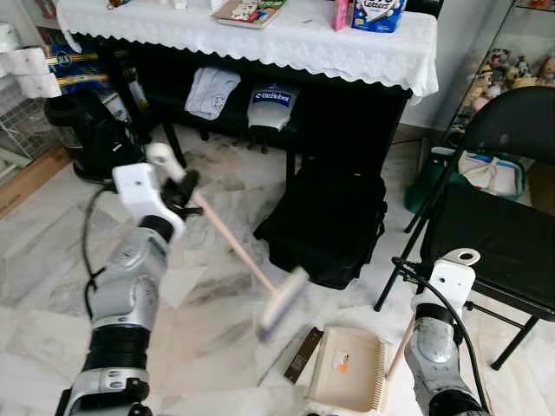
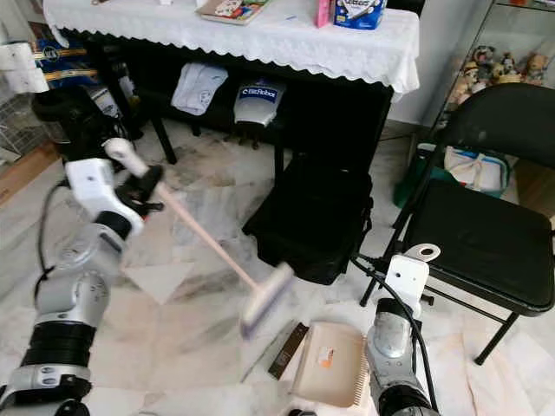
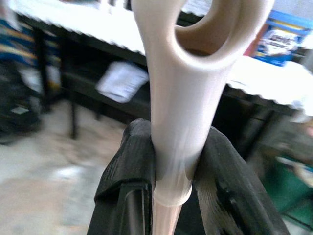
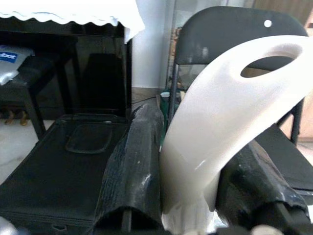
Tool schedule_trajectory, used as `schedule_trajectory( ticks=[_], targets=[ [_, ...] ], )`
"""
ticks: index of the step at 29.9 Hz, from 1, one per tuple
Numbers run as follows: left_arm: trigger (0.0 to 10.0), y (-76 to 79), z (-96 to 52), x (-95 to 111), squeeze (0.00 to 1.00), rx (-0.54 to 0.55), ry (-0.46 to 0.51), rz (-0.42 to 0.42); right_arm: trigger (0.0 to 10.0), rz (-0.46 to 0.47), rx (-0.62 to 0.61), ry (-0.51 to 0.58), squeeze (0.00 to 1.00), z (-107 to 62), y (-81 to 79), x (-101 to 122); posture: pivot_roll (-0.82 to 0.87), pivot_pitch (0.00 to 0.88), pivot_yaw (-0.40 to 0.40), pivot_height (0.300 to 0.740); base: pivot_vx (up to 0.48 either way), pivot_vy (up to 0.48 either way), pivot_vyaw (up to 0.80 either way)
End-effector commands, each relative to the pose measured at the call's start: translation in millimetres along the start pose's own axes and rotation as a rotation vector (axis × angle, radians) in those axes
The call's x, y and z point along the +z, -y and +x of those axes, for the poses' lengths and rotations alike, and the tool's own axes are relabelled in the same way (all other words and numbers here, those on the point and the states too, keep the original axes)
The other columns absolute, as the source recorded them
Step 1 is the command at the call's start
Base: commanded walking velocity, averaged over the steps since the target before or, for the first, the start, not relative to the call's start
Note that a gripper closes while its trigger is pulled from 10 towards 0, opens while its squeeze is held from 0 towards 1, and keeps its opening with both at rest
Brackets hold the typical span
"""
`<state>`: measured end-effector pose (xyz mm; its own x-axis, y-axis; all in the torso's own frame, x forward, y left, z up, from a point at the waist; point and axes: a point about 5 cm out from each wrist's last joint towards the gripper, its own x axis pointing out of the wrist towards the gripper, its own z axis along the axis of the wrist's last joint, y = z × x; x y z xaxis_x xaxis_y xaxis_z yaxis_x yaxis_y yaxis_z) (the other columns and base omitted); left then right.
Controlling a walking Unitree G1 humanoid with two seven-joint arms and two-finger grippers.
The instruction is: Sweep floor
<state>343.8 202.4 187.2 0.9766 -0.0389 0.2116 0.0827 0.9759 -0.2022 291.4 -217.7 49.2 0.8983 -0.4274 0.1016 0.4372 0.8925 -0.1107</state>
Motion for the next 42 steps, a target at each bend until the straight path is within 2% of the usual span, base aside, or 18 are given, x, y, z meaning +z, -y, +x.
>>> schedule_trajectory(
  ticks=[1, 2, 3, 9, 11, 16, 17, 19, 21, 30, 38, 42],
  targets=[
    [10.0, -4.5, -3.6, -7, 0.00, 0.025, -0.023, 0.011, 10.0, -0.006, 0.000, -0.021, 0.00, -1.9, 1.1, -4, 0.10, 0.130, 0.041, 0.740, 0.000, 0.000, 0.00],
    [10.0, -9.0, -8.1, -14, 0.00, 0.045, -0.040, 0.044, 10.0, -0.005, 0.000, -0.021, 0.00, -2.0, 1.3, -4, 0.09, 0.132, 0.040, 0.740, 0.000, 0.000, 0.00],
    [10.0, -9.0, -8.1, -14, 0.00, 0.045, -0.040, 0.044, 10.0, -0.005, 0.000, -0.021, 0.00, -2.0, 1.3, -4, 0.09, 0.132, 0.040, 0.740, 0.000, 0.000, 0.00],
    [10.0, -4.2, -11.0, -23, 0.00, -0.025, -0.084, 0.187, 10.0, -0.007, 0.000, -0.020, 0.00, -1.6, 2.2, -4, 0.10, 0.136, 0.038, 0.740, 0.000, 0.000, 0.00],
    [10.0, -2.3, -10.4, -27, 0.00, -0.061, -0.120, 0.240, 10.0, -0.007, -0.001, -0.020, 0.00, -1.6, 2.6, -4, 0.10, 0.135, 0.037, 0.740, 0.000, 0.000, 0.00],
    [10.0, -0.8, -11.7, -39, 0.00, -0.117, -0.220, 0.299, 10.0, -0.008, -0.001, -0.019, 0.00, -1.4, 2.6, -4, 0.10, 0.136, 0.038, 0.740, 0.000, 0.000, 0.00],
    [10.0, 1.8, -14.0, -46, 0.00, -0.155, -0.273, 0.266, 10.0, -0.008, 0.000, -0.019, 0.00, -1.4, 2.5, -4, 0.10, 0.136, 0.038, 0.740, 0.000, 0.000, 0.00],
    [10.0, 7.1, -17.4, -51, 0.00, -0.219, -0.308, 0.267, 10.0, -0.007, -0.001, -0.019, 0.00, -1.4, 2.5, -4, 0.10, 0.136, 0.039, 0.740, 0.000, 0.000, 0.00],
    [10.0, 16.2, -21.5, -56, 0.00, -0.286, -0.352, 0.231, 10.0, -0.007, 0.000, -0.019, 0.00, -1.4, 2.4, -4, 0.10, 0.138, 0.039, 0.740, 0.000, 0.000, 0.00],
    [10.0, 40.8, -23.9, -54, 0.00, -0.432, -0.390, 0.104, 10.0, -0.008, -0.004, -0.019, 0.00, -0.8, 3.9, -3, 0.09, 0.138, 0.042, 0.740, 0.000, 0.000, 0.00],
    [10.0, 49.0, -23.2, -47, 0.00, -0.462, -0.388, 0.009, 10.0, -0.007, -0.004, -0.021, 0.00, -0.6, 3.7, -4, 0.10, 0.136, 0.041, 0.740, 0.000, 0.000, 0.00],
    [10.0, 57.2, -26.7, -42, 0.00, -0.517, -0.392, -0.037, 10.0, -0.005, 0.000, -0.020, 0.00, -0.3, 2.4, -3, 0.10, 0.136, 0.041, 0.740, 0.000, 0.000, 0.00]
  ],
)
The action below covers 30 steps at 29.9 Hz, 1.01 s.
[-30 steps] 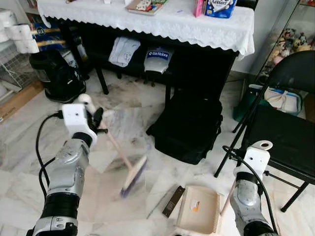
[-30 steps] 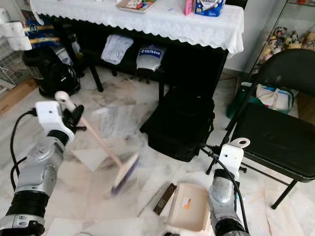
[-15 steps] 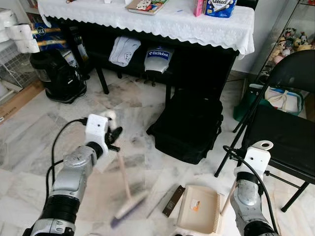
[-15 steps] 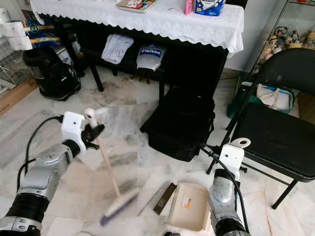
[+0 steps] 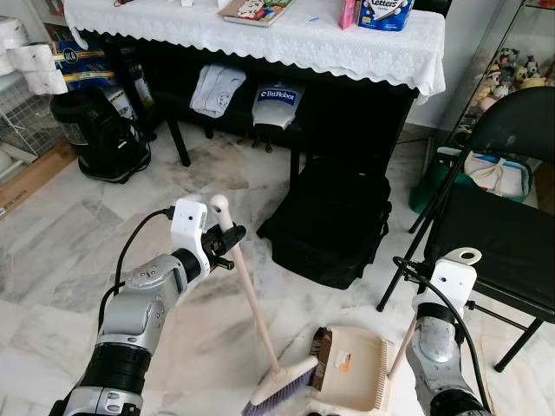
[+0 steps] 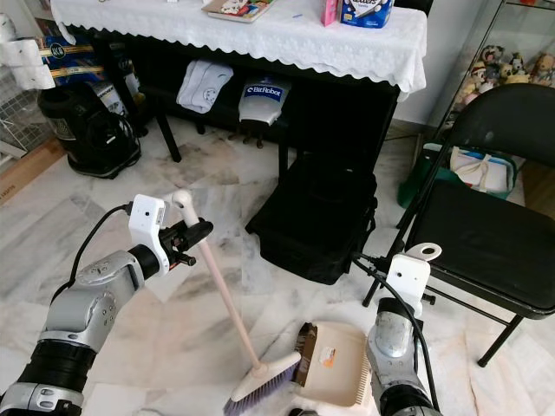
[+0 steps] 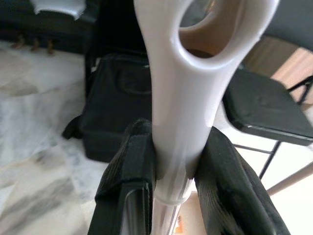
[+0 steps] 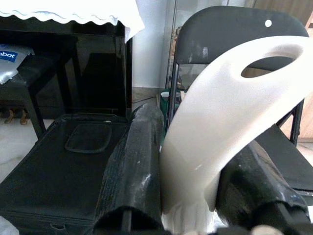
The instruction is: Sweep floor
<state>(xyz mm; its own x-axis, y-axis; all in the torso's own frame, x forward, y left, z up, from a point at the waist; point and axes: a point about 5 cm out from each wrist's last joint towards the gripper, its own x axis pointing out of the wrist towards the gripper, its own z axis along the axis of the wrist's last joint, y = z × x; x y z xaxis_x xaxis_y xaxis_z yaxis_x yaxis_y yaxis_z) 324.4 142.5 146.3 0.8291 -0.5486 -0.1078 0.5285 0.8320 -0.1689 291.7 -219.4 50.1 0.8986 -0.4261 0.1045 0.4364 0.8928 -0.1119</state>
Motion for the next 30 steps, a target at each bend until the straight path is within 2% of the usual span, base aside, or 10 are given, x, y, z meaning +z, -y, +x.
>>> schedule_trajectory(
  ticks=[1, 5, 9, 12, 13, 16, 20, 21, 26, 30],
  targets=[
    [10.0, 7.2, -1.2, 6, 0.00, -0.059, 0.027, -0.035, 10.0, -0.003, -0.001, -0.023, 0.00, -1.3, 0.9, -3, 0.10, 0.136, 0.040, 0.740, 0.000, 0.000, 0.00],
    [10.0, 16.7, -3.9, 7, 0.00, -0.146, 0.015, -0.045, 10.0, -0.003, -0.001, -0.024, 0.00, -1.2, 1.0, -3, 0.10, 0.135, 0.041, 0.740, 0.000, 0.000, 0.00],
    [10.0, 18.4, -4.3, 8, 0.00, -0.145, 0.026, -0.036, 10.0, -0.004, 0.000, -0.024, 0.00, -1.3, 1.0, -4, 0.10, 0.135, 0.040, 0.740, 0.000, 0.000, 0.00],
    [10.0, 9.7, -2.8, 17, 0.00, -0.063, 0.089, -0.025, 10.0, -0.004, 0.000, -0.025, 0.00, -1.4, 1.0, -4, 0.10, 0.136, 0.039, 0.740, 0.000, 0.000, 0.00],
    [10.0, -0.9, -2.7, 28, 0.00, 0.022, 0.152, -0.031, 10.0, -0.005, 0.000, -0.025, 0.00, -1.4, 1.2, -4, 0.10, 0.136, 0.039, 0.740, 0.000, 0.000, 0.00],
    [10.0, -15.3, -4.6, 40, 0.00, 0.128, 0.228, -0.045, 10.0, -0.005, -0.001, -0.025, 0.00, -1.5, 1.4, -4, 0.10, 0.137, 0.040, 0.740, 0.000, 0.000, 0.00],
    [10.0, -28.4, -9.9, 53, 0.00, 0.225, 0.314, -0.066, 10.0, -0.005, -0.002, -0.024, 0.00, -1.6, 1.7, -4, 0.10, 0.137, 0.041, 0.740, 0.000, 0.000, 0.00],
    [10.0, -37.0, -15.6, 62, 0.00, 0.306, 0.379, -0.056, 10.0, -0.005, -0.002, -0.024, 0.00, -1.7, 1.9, -4, 0.10, 0.138, 0.040, 0.740, 0.000, 0.000, 0.00],
    [10.0, -47.0, -22.2, 67, 0.00, 0.431, 0.414, 0.066, 10.0, -0.005, 0.000, -0.025, 0.00, -2.1, 1.8, -4, 0.10, 0.139, 0.039, 0.740, 0.000, 0.000, 0.00],
    [10.0, -39.9, -16.1, 54, 0.00, 0.405, 0.317, 0.277, 10.0, -0.006, -0.001, -0.024, 0.00, -2.1, 1.9, -4, 0.09, 0.140, 0.039, 0.740, 0.000, 0.000, 0.00]
  ],
)
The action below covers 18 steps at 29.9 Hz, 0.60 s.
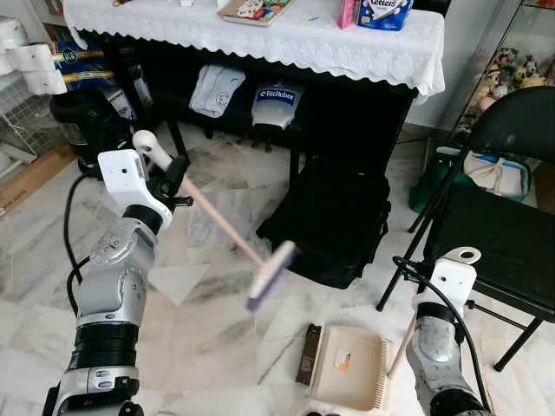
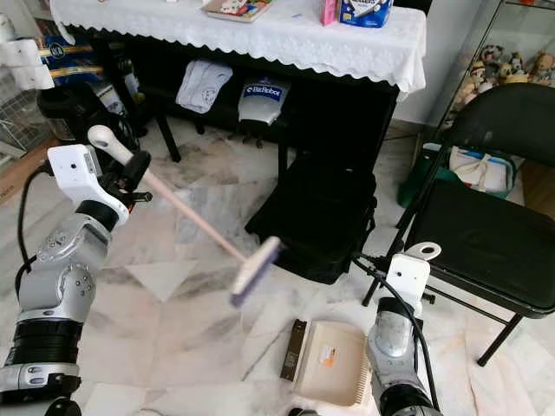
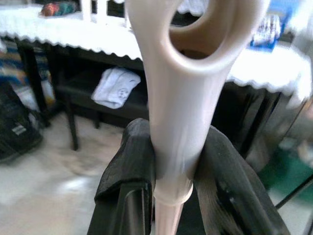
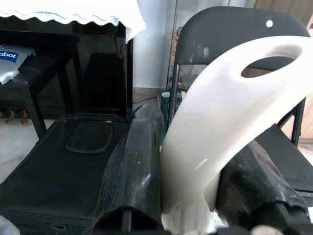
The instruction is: Sweep floor
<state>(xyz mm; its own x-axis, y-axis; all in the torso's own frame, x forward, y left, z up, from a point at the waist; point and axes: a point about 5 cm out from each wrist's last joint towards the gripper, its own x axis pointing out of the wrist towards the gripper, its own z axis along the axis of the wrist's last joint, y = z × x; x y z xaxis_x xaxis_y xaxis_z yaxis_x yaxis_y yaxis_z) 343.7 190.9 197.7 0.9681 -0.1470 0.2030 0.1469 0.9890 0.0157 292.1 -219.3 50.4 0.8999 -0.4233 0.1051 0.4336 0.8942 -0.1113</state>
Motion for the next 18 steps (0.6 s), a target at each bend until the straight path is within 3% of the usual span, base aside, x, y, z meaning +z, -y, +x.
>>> schedule_trajectory(
  ticks=[1, 5, 12, 14, 18],
  targets=[
    [10.0, 5.8, -2.8, -8, 0.00, -0.033, -0.026, 0.139, 10.0, -0.007, -0.004, -0.025, 0.00, -2.4, 2.5, -5, 0.09, 0.140, 0.039, 0.740, 0.000, 0.000, 0.00],
    [10.0, 11.7, -4.9, -22, 0.00, -0.045, -0.073, 0.198, 10.0, -0.009, -0.006, -0.023, 0.00, -2.5, 2.8, -5, 0.09, 0.141, 0.039, 0.740, 0.000, 0.000, 0.00],
    [10.0, 23.3, -12.1, -47, 0.00, -0.161, -0.221, 0.199, 10.0, -0.011, -0.006, -0.026, 0.00, -2.7, 3.3, -5, 0.09, 0.138, 0.041, 0.740, 0.000, 0.000, 0.00],
    [10.0, 32.4, -17.5, -58, 0.00, -0.214, -0.286, 0.124, 10.0, -0.011, -0.008, -0.026, 0.00, -2.6, 3.7, -5, 0.09, 0.135, 0.043, 0.740, 0.000, 0.000, 0.00],
    [10.0, 48.5, -21.2, -58, 0.00, -0.300, -0.312, -0.019, 10.0, -0.011, -0.010, -0.022, 0.00, -0.8, 4.5, -4, 0.08, 0.127, 0.041, 0.740, 0.000, 0.000, 0.00]
  ],
)
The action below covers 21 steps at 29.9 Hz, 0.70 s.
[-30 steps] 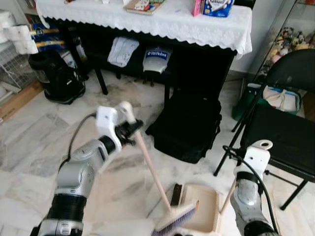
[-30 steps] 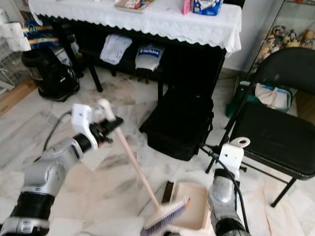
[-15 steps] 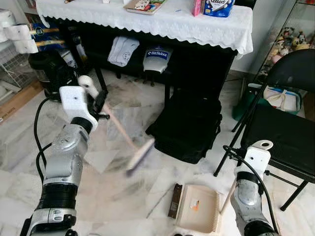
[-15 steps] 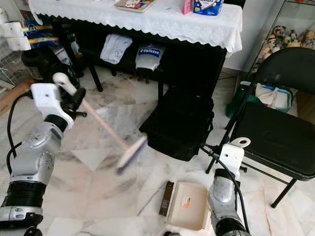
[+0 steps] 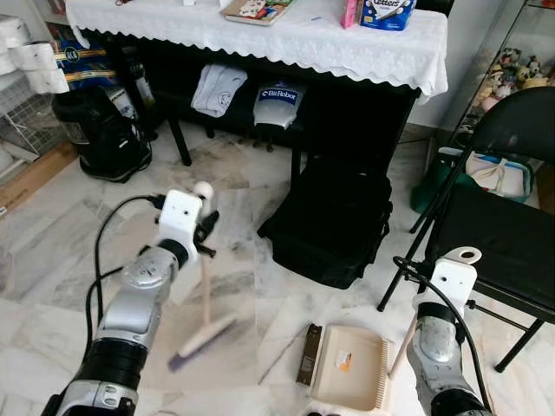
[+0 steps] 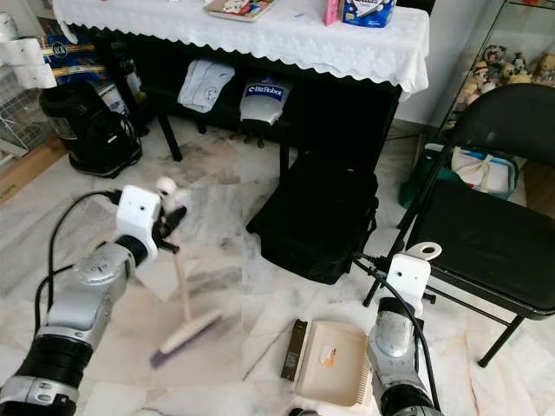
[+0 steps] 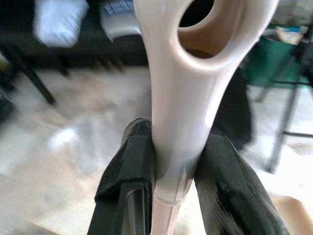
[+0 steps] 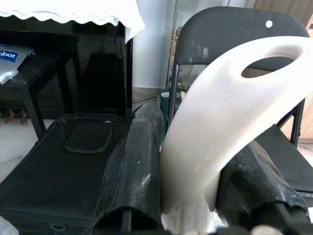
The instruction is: Sweep floor
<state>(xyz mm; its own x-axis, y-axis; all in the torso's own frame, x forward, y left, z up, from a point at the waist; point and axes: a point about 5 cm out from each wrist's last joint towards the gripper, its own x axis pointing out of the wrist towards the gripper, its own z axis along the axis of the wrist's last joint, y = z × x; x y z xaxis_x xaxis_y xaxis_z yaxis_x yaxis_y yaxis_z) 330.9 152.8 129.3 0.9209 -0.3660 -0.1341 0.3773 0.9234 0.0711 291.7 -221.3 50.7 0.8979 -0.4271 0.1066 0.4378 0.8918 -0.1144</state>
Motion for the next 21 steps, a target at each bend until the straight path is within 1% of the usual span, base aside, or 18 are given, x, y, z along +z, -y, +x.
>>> schedule_trajectory(
  ticks=[1, 2, 3, 4, 5, 6, 7, 8, 9, 10, 11, 12, 13, 14, 15, 18, 19, 21],
  targets=[
    [10.0, 14.1, -0.7, 8, 0.00, -0.121, 0.010, -0.079, 10.0, -0.008, -0.006, -0.022, 0.00, -0.7, 2.8, -3, 0.08, 0.122, 0.039, 0.740, 0.000, 0.000, 0.00],
    [10.0, 18.7, -0.6, 8, 0.00, -0.161, 0.000, -0.097, 10.0, -0.008, -0.006, -0.022, 0.00, -0.2, 3.1, -3, 0.08, 0.121, 0.039, 0.740, 0.000, 0.000, 0.00],
    [10.0, 18.7, -0.6, 8, 0.00, -0.161, 0.000, -0.097, 10.0, -0.008, -0.006, -0.022, 0.00, -0.2, 3.1, -3, 0.08, 0.121, 0.039, 0.740, 0.000, 0.000, 0.00],
    [10.0, 40.4, -6.7, 9, 0.00, -0.359, -0.041, -0.049, 10.0, -0.009, -0.005, -0.021, 0.00, 1.0, 3.5, -2, 0.09, 0.110, 0.037, 0.740, 0.000, 0.000, 0.00],
    [10.0, 54.9, -12.6, 12, 0.00, -0.476, -0.048, -0.045, 10.0, -0.010, -0.005, -0.018, 0.00, 1.8, 3.6, -2, 0.09, 0.110, 0.037, 0.740, 0.000, 0.000, 0.00],
    [10.0, 54.9, -12.6, 12, 0.00, -0.476, -0.048, -0.045, 10.0, -0.010, -0.005, -0.018, 0.00, 1.8, 3.6, -2, 0.09, 0.110, 0.037, 0.740, 0.000, 0.000, 0.00],
    [10.0, 58.9, -12.5, 15, 0.00, -0.500, -0.034, -0.061, 10.0, -0.011, -0.004, -0.021, 0.00, 2.9, 3.5, -1, 0.08, 0.095, 0.036, 0.740, 0.000, 0.000, 0.00],
    [10.0, 63.7, -11.4, 23, 0.00, -0.511, 0.003, -0.110, 10.0, -0.010, -0.005, -0.019, 0.00, 4.1, 3.2, 0, 0.08, 0.089, 0.036, 0.740, 0.000, 0.000, 0.00],
    [10.0, 63.7, -11.4, 23, 0.00, -0.511, 0.003, -0.110, 10.0, -0.010, -0.005, -0.019, 0.00, 4.1, 3.2, 0, 0.08, 0.089, 0.036, 0.740, 0.000, 0.000, 0.00],
    [10.0, 67.1, -10.9, 29, 0.00, -0.521, 0.028, -0.148, 10.0, -0.009, -0.005, -0.018, 0.00, 5.0, 2.9, 0, 0.08, 0.086, 0.035, 0.740, 0.000, 0.000, 0.00],
    [10.0, 67.1, -10.9, 29, 0.00, -0.521, 0.028, -0.148, 10.0, -0.009, -0.005, -0.018, 0.00, 5.0, 2.9, 0, 0.08, 0.086, 0.035, 0.740, 0.000, 0.000, 0.00],
    [10.0, 80.1, -14.6, 49, 0.00, -0.609, 0.107, -0.264, 10.0, -0.005, -0.001, -0.013, 0.00, 7.5, 0.9, 3, 0.09, 0.067, 0.032, 0.740, 0.000, 0.000, 0.00],
    [10.0, 80.1, -14.6, 49, 0.00, -0.609, 0.107, -0.264, 10.0, -0.005, -0.001, -0.013, 0.00, 7.5, 0.9, 3, 0.09, 0.067, 0.032, 0.740, 0.000, 0.000, 0.00],
    [10.0, 84.2, -17.4, 55, 0.00, -0.649, 0.130, -0.298, 10.0, -0.004, 0.001, -0.011, 0.00, 8.4, 0.1, 4, 0.09, 0.067, 0.032, 0.740, 0.000, 0.000, 0.00],
    [10.0, 87.5, -21.8, 67, 0.00, -0.701, 0.178, -0.335, 10.0, -0.001, 0.004, -0.007, 0.00, 10.5, -1.5, 6, 0.09, 0.052, 0.030, 0.740, 0.000, 0.000, 0.00],
    [10.0, 82.4, -21.8, 72, 0.00, -0.684, 0.199, -0.314, 10.0, 0.000, 0.005, -0.006, 0.00, 11.7, -1.9, 7, 0.09, 0.047, 0.030, 0.740, 0.000, 0.000, 0.00],
    [10.0, 73.4, -19.2, 76, 0.00, -0.636, 0.218, -0.292, 10.0, 0.000, 0.005, -0.006, 0.00, 12.1, -1.7, 7, 0.09, 0.046, 0.029, 0.740, 0.000, 0.000, 0.00],
    [10.0, 58.4, -14.1, 83, 0.00, -0.541, 0.248, -0.285, 10.0, 0.000, 0.005, -0.006, 0.00, 12.2, -1.7, 7, 0.09, 0.046, 0.029, 0.740, 0.000, 0.000, 0.00]
  ],
)
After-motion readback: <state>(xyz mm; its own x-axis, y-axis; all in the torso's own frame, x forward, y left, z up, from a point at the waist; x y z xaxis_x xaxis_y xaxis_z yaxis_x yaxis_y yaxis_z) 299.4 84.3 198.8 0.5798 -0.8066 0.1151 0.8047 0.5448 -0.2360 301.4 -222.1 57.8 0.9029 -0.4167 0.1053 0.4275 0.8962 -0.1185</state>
